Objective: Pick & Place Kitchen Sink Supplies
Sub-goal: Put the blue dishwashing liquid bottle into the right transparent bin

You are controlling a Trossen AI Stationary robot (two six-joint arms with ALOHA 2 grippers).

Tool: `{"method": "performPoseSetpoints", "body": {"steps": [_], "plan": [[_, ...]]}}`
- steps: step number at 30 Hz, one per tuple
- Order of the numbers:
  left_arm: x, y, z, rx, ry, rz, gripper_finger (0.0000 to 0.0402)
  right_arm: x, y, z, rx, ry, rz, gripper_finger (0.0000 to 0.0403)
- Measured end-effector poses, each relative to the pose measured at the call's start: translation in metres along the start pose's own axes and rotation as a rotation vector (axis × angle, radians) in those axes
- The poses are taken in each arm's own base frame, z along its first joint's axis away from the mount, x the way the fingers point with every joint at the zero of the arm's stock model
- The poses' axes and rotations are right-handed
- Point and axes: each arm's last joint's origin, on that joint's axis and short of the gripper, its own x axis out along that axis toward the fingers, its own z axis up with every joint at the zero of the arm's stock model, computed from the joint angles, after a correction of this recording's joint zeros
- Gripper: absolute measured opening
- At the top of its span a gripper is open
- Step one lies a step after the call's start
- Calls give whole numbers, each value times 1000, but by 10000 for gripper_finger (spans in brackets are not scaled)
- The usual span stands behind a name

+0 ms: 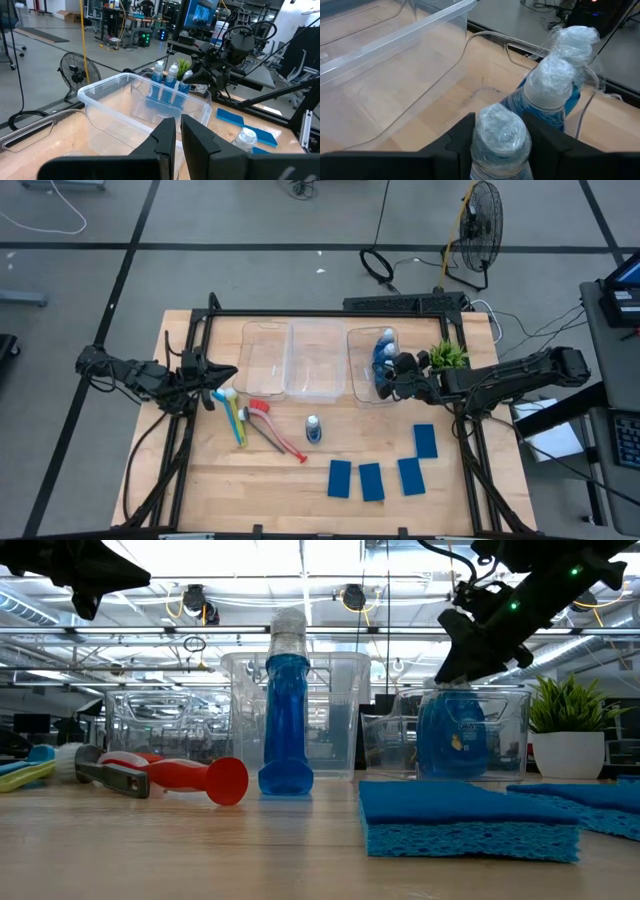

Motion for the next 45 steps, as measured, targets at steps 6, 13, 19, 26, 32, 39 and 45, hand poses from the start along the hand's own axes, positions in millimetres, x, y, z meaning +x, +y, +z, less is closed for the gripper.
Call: {"method": "performPoseSetpoints", "body": {"steps": [6, 13, 19, 26, 32, 39, 45], "plan": [[0, 0, 0, 0, 0, 0, 33, 0, 0, -1, -9, 5, -3, 168], [0, 0, 0, 0, 0, 0, 33, -1, 0, 0, -4, 3, 4, 190], [0, 0, 0, -1, 0, 0, 33, -7, -4, 6, 8, -29, 27, 207], [0, 0, 0, 0, 1, 0, 33, -20, -13, 17, 26, -80, 60, 231], [0, 0, 0, 2, 1, -1, 33, -33, -23, 26, 64, -127, 104, 239], [0, 0, 0, 3, 2, 0, 33, -47, -25, 42, 81, -208, 274, 234], [0, 0, 0, 2, 2, 0, 33, -55, -22, 53, 61, -278, 434, 232]]}}
